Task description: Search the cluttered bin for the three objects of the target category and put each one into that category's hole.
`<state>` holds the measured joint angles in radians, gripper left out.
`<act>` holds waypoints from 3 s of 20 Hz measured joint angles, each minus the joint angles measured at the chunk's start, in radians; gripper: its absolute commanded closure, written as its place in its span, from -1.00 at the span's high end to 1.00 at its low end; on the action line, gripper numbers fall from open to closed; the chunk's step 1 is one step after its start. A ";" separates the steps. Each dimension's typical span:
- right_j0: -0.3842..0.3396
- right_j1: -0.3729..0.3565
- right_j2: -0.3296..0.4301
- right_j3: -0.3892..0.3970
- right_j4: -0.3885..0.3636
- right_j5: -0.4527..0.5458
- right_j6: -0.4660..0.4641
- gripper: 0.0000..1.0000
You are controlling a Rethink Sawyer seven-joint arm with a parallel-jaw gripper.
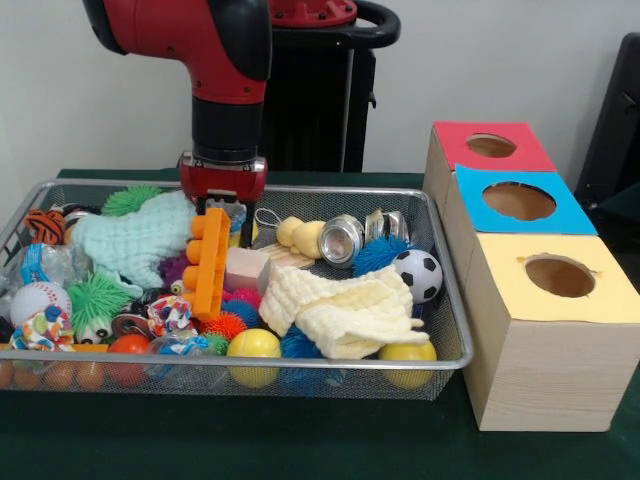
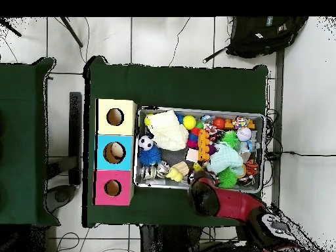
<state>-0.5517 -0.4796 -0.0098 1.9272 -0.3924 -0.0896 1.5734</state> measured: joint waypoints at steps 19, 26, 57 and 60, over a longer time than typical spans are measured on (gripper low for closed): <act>-0.083 -0.012 0.037 -0.014 -0.070 0.025 0.000 1.00; -0.097 -0.013 0.056 -0.038 -0.092 0.086 0.000 1.00; -0.036 -0.145 0.074 0.031 -0.050 0.189 0.000 1.00; -0.007 -0.151 0.072 0.033 -0.038 0.205 0.000 1.00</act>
<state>-0.5585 -0.6309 0.0621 1.9603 -0.4301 0.1157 1.5732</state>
